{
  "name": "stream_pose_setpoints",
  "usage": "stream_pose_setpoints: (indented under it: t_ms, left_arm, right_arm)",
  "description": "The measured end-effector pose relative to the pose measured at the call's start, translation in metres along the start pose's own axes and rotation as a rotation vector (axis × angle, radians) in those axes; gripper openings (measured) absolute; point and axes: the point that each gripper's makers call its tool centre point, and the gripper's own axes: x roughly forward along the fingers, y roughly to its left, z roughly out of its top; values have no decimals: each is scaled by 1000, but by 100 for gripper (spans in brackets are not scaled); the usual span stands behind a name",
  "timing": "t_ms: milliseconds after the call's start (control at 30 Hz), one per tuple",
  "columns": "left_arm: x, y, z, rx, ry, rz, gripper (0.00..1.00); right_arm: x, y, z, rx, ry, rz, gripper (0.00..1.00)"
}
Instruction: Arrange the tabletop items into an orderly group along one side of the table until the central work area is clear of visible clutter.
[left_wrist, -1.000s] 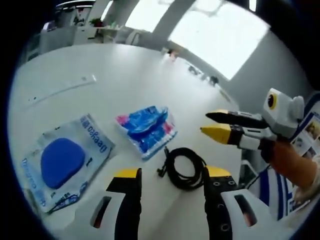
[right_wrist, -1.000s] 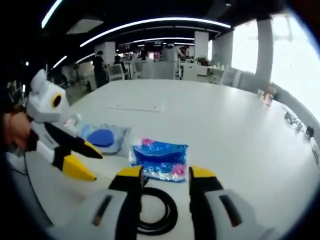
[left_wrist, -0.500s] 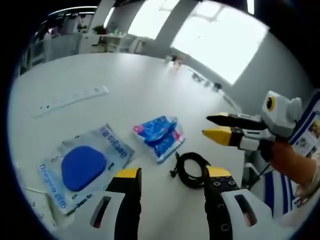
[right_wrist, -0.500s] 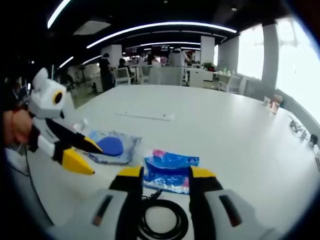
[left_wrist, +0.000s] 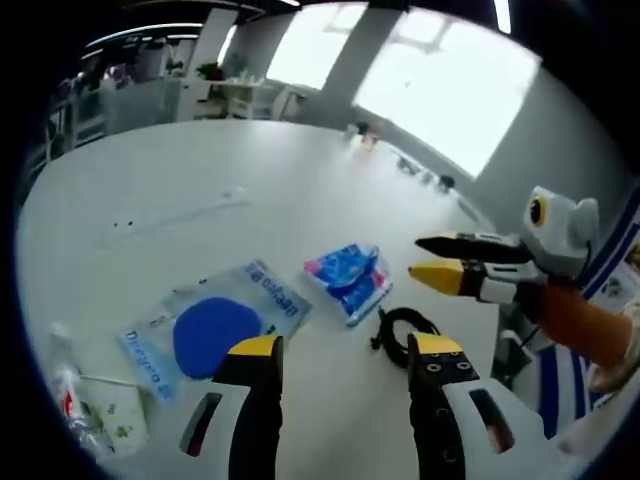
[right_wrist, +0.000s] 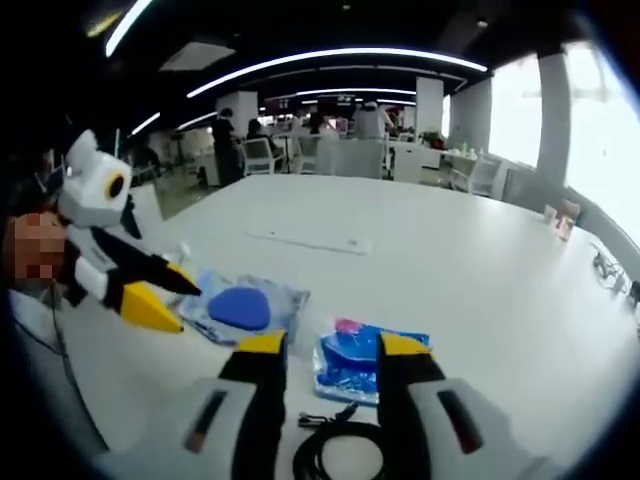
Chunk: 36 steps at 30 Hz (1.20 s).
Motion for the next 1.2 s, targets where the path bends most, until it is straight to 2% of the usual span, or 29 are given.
stream_pose_setpoints:
  t_ms: [533,1200]
  left_arm:
    - [-38,35,6,1,-41,59,47]
    - [-67,71,4,-26,-66,115,48]
  right_arm:
    - [18,33,17,-18,-17,41,33]
    - [42,60,22,-53,0,81,33]
